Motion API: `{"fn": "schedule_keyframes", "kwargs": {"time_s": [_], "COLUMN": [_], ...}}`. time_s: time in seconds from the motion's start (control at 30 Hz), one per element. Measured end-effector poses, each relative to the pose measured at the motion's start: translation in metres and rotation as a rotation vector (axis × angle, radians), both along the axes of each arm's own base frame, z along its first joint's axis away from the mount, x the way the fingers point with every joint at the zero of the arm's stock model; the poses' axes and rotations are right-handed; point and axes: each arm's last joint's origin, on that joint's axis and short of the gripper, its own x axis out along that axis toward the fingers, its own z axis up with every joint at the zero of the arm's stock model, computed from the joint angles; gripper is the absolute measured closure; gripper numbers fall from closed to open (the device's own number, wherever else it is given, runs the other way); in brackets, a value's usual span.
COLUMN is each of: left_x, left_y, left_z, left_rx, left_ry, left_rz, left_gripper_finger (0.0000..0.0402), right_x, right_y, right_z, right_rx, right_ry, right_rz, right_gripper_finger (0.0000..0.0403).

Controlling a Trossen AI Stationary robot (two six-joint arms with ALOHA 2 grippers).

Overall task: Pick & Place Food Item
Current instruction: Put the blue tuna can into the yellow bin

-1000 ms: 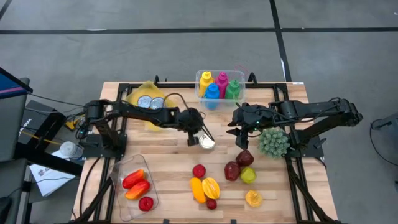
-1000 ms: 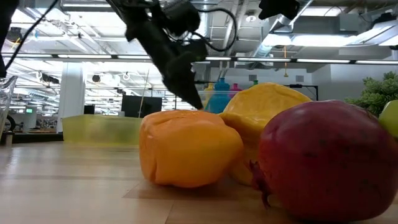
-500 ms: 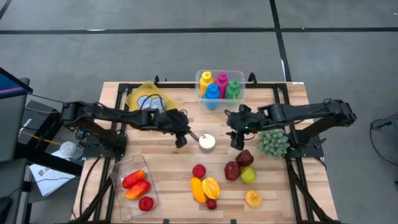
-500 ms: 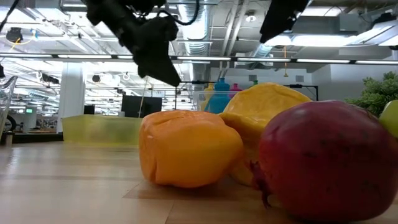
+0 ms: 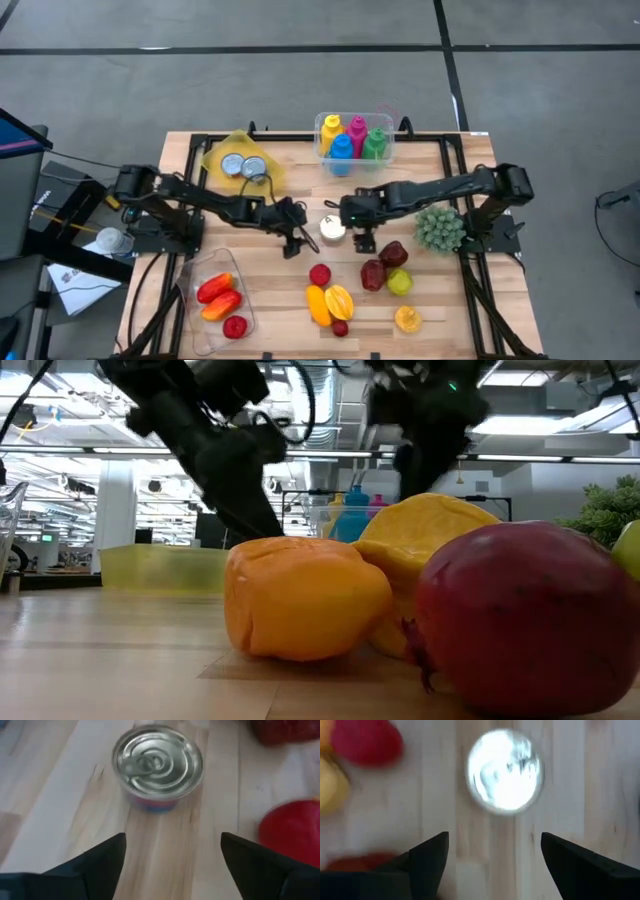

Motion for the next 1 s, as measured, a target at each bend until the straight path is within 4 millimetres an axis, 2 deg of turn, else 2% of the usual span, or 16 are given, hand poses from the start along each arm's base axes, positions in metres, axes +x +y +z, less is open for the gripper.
{"fn": "schedule_keyframes", "kwargs": {"time_s": [0.07,0.27,0.4,0.53,0.6,0.63,0.83,1.0], "left_x": [0.004,0.009,0.018,0.021,0.024,0.025,0.031,0.031], "left_y": [0.000,0.000,0.002,0.004,0.004,0.005,0.006,0.007], "left_z": [-0.006,-0.025,-0.027,-0.034,-0.037,-0.041,-0.057,-0.060], "left_rx": [-0.006,-0.017,-0.022,-0.033,-0.033,-0.034,-0.038,-0.020], "left_ry": [-0.005,0.023,-0.032,-0.063,-0.081,-0.084,-0.090,-0.088], "left_rz": [0.007,0.003,0.007,0.000,0.001,0.003,0.006,0.020], "left_gripper_finger": [0.0080,0.0078,0.0081,0.0081,0.0082,0.0082,0.0082,0.0082], "right_x": [0.002,-0.019,-0.021,-0.012,-0.013,-0.006,0.007,0.014], "right_y": [-0.002,-0.009,-0.015,-0.021,-0.024,-0.025,-0.026,-0.026], "right_z": [-0.014,-0.054,-0.078,-0.091,-0.098,-0.099,-0.120,-0.123], "right_rx": [0.002,-0.002,0.021,0.029,0.040,0.052,0.082,0.082], "right_ry": [-0.016,-0.065,-0.140,-0.249,-0.226,-0.261,-0.262,-0.266], "right_rz": [-0.002,0.010,0.033,0.022,0.025,0.034,0.060,0.068], "right_gripper_finger": [0.0090,0.0090,0.0090,0.0090,0.0090,0.0090,0.0090,0.0090]}}
